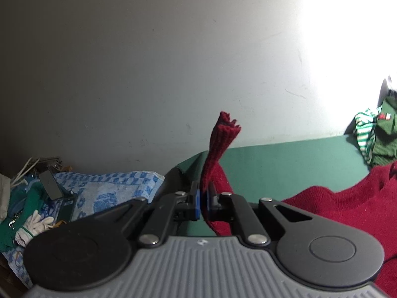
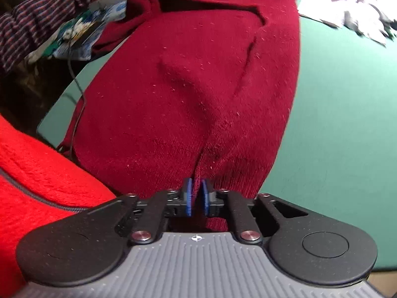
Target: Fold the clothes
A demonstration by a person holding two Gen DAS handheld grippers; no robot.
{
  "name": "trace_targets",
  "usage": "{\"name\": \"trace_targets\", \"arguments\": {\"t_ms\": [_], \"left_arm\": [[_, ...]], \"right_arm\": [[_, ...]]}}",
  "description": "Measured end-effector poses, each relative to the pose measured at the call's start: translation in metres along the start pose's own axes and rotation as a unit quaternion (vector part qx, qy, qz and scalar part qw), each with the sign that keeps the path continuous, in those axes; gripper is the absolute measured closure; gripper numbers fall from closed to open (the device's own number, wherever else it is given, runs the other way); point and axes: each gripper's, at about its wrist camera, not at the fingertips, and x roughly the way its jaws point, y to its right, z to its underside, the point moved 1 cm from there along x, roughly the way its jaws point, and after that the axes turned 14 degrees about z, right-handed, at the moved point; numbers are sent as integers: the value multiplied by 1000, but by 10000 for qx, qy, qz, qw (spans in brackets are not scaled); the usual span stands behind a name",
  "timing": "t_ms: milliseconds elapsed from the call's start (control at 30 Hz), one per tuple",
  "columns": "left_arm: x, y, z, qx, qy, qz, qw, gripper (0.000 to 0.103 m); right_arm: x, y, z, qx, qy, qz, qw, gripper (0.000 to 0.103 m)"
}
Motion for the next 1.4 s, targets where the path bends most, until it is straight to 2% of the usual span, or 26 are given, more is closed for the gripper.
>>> {"name": "trace_targets", "arguments": {"t_ms": [67, 133, 200, 300, 367, 433, 500, 533, 567, 600, 667, 900, 1000, 1033, 1067, 1167, 1233, 1333, 1400], "left_arm": [[0, 0, 2, -27, 20, 18, 10000, 98], [-1, -2, 1, -83, 52, 19, 10000, 98], [-4, -5, -2, -108, 115, 4, 9999, 98], [-11, -8, -8, -24, 212, -48, 9998, 98], [-17, -10, -10, 94, 268, -83, 9996, 99], [-21, -10, -9, 205, 278, -81, 9994, 99], [-22, -12, -4, 265, 232, -78, 9993, 99], [-21, -14, -1, 254, 190, -91, 9995, 99], [-20, -17, 2, 201, 148, -104, 9996, 99], [-17, -20, 6, 102, 105, -108, 9998, 99], [-13, -24, 11, -65, 38, -85, 9999, 99], [-7, -26, 8, -155, 125, -111, 9997, 99], [-3, -24, 9, -162, 80, -154, 9997, 99], [-2, -23, 10, -133, 51, -170, 9998, 99], [-1, -22, 10, -125, 44, -173, 9998, 99], [1, -20, 10, -148, 58, -159, 9997, 99], [0, -21, 6, -217, 98, -115, 9997, 99], [-2, -16, 0, -229, 164, -47, 9996, 99], [-6, -11, -3, -196, 256, 68, 9995, 99]], "right_arm": [[-12, 9, -20, 49, 425, 99, 9990, 74], [-5, 12, -49, 116, 943, 428, 9946, 69], [5, 14, -78, 166, 1459, 785, 9860, 69], [45, 3, -116, -105, 1830, 1377, 9734, 70], [73, -6, -135, -413, 1945, 1718, 9649, 71], [100, -8, -148, -593, 1835, 2030, 9600, 73], [119, 1, -155, -588, 1624, 2234, 9593, 76], [126, 5, -158, -501, 1528, 2298, 9599, 83], [133, 10, -161, -388, 1443, 2359, 9602, 86], [135, 14, -162, -256, 1435, 2365, 9606, 86], [134, 18, -168, -119, 1405, 2295, 9630, 97], [122, 20, -181, 411, 1515, 1628, 9741, 97], [135, 19, -181, 424, 1336, 1483, 9790, 94], [137, 20, -180, 421, 1350, 1431, 9796, 90], [134, 23, -180, 453, 1334, 1361, 9806, 85], [119, 34, -176, 709, 1405, 1256, 9795, 79], [109, 41, -173, 888, 1463, 1195, 9780, 79], [124, 45, -170, 893, 1246, 1281, 9798, 80], [127, 44, -168, 829, 1286, 1295, 9797, 80]]}}
